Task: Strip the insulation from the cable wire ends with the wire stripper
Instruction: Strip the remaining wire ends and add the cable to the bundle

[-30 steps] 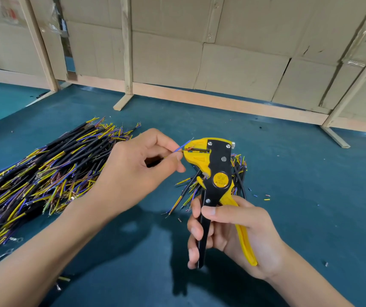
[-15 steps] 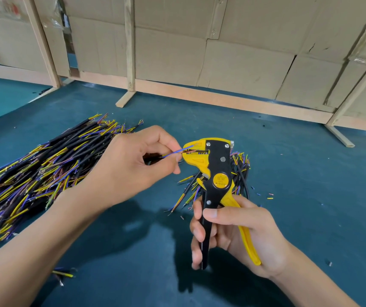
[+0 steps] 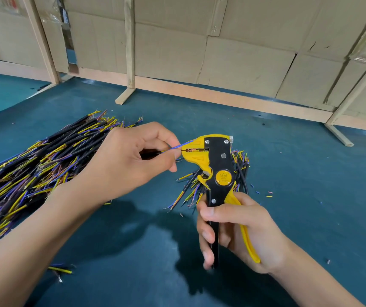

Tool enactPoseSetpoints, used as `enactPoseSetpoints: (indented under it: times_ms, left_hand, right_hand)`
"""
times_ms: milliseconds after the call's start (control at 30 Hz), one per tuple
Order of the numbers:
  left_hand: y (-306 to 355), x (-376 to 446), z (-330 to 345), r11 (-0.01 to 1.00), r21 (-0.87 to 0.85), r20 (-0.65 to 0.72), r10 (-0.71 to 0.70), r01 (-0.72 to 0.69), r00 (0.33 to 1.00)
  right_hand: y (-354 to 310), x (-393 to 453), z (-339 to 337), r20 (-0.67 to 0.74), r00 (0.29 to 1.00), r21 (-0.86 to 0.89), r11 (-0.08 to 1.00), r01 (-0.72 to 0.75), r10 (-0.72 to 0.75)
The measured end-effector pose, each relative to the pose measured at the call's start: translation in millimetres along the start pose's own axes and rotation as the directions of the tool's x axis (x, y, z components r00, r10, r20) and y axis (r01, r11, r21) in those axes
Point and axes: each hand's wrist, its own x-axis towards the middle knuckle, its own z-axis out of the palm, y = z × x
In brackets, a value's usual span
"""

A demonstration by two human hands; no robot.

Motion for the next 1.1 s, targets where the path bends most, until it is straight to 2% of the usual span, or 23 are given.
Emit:
enactPoseSetpoints:
  times_ms: [133,267,333,500,567,700,733,800,867,900,967,1033,1100]
  left_hand:
    - [-2,0,-2,0.999,-0.018,0.013,0.029,-0.028,1.000]
    - [-7,0,0,0.999,-0.031,0.048,0.039,-0.038,0.998]
    - [-10,1,0,0.999,-0.018,0.069,0.033,-0.031,0.997]
    - [-13,3,-6,0.993,-0.007,0.098,0.116,-0.116,0.988]
    - [-18,3,-9,0.989,0.029,0.079,0.144,-0.147,0.986]
    - [-17,1,5,0.980,0.092,0.066,0.173,-0.179,0.983]
    - [-19,2,4,0.975,0.134,0.020,0.175,-0.176,0.984]
    - [-34,8,-16,0.974,0.219,-0.217,0.100,-0.051,0.971]
    - [-50,11,-48,0.989,0.100,-0.429,-0.053,0.106,0.902]
    - [-52,11,-59,0.993,0.040,-0.462,-0.082,0.113,0.883]
    - [-46,12,-51,0.996,0.070,-0.350,-0.021,0.048,0.936]
    - [-35,10,-26,0.989,0.141,-0.176,0.068,-0.043,0.982]
    - [-29,8,-8,0.971,0.212,-0.082,0.131,-0.111,0.988]
  right_hand:
    - [-1,-2,1,-0.028,1.000,-0.007,1.000,-0.002,0.002]
    - [2,1,6,-0.169,0.986,-0.009,1.000,0.011,-0.013]
    - [2,1,7,-0.190,0.982,0.001,1.000,0.008,-0.008]
    - [-1,-2,13,-0.246,0.969,-0.041,0.999,0.000,-0.010]
    - [4,-3,19,-0.318,0.947,-0.091,0.996,0.010,-0.039]
    - [23,-1,34,-0.489,0.850,-0.268,0.961,0.070,-0.198]
    - [26,-2,37,-0.517,0.827,-0.252,0.962,0.102,-0.223]
    - [22,-6,34,-0.593,0.752,-0.200,0.957,0.210,-0.289]
    - [13,-10,28,-0.643,0.685,-0.154,0.934,0.321,-0.341]
    - [9,-10,24,-0.638,0.685,-0.113,0.923,0.368,-0.351]
    - [3,-6,22,-0.598,0.733,-0.004,0.915,0.403,-0.325]
    - [3,-1,20,-0.505,0.818,0.051,0.937,0.346,-0.275]
    - [5,0,15,-0.392,0.896,0.067,0.965,0.255,-0.209]
